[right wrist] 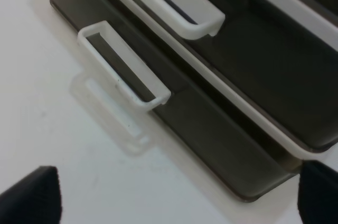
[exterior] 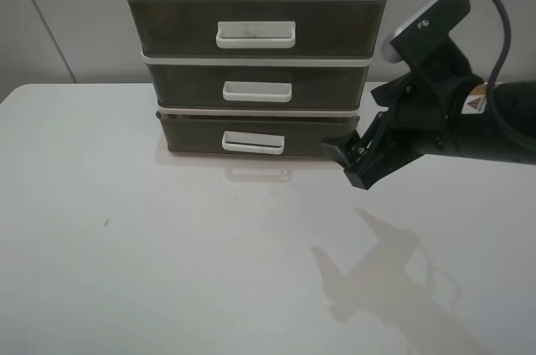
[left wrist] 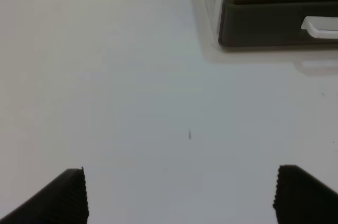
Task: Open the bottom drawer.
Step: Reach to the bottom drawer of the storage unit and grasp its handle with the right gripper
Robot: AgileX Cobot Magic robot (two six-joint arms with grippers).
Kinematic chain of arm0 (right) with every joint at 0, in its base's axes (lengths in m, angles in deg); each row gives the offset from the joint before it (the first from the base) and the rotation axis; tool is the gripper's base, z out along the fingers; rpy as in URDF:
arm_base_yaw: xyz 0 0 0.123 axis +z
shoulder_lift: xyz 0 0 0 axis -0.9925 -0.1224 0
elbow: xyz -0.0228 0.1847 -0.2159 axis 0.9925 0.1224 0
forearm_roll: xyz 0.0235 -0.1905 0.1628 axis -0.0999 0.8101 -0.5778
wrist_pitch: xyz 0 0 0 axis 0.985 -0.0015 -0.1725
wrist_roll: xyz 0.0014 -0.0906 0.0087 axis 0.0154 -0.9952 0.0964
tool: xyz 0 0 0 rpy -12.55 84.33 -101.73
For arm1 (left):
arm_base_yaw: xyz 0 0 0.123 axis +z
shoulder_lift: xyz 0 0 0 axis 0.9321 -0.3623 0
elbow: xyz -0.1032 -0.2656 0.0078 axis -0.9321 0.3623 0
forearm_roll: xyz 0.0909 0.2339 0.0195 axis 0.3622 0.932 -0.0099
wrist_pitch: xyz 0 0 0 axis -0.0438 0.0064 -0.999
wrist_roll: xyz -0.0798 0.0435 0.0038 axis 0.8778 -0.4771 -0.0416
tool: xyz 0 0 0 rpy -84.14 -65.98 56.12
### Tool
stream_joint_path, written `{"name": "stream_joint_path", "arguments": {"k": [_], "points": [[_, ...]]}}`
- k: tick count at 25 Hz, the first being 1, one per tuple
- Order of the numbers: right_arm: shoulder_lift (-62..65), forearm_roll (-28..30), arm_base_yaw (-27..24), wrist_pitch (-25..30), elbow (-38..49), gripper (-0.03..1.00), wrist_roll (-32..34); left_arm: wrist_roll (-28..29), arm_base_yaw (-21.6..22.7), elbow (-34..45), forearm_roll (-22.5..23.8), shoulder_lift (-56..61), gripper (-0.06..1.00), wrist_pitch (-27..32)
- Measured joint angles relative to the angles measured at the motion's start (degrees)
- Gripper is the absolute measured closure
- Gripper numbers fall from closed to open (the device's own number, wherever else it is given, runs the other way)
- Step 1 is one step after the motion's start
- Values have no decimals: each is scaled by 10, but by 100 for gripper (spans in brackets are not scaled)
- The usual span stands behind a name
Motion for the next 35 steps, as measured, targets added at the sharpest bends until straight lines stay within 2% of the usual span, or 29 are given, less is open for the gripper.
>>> {"name": "stream_joint_path", "arguments": {"k": [3, 6, 9, 13, 19, 25, 28, 32, 35], "points": [[-48, -79, 46, -89, 26, 19, -106, 0, 0, 0, 0, 0, 23, 0], [-98, -135, 86, -144, 30, 19, -206, 0, 0, 0, 0, 0, 23, 0], [-150, -148, 112, -193, 30, 19, -255, 0, 0, 0, 0, 0, 23, 0], [-207, -130, 126, -241, 29, 19, -270, 0, 0, 0, 0, 0, 23, 0], [-267, -97, 129, -248, -14, 19, -287, 0, 0, 0, 0, 0, 23, 0], [-324, -85, 129, -257, -72, 19, -398, 0, 0, 0, 0, 0, 23, 0], [-338, -63, 120, -239, -102, 19, -419, 0, 0, 0, 0, 0, 23, 0], [-343, 0, 99, -180, -132, 19, -407, 0, 0, 0, 0, 0, 23, 0], [-348, 17, 98, -168, -137, 19, -400, 0, 0, 0, 0, 0, 23, 0]]}}
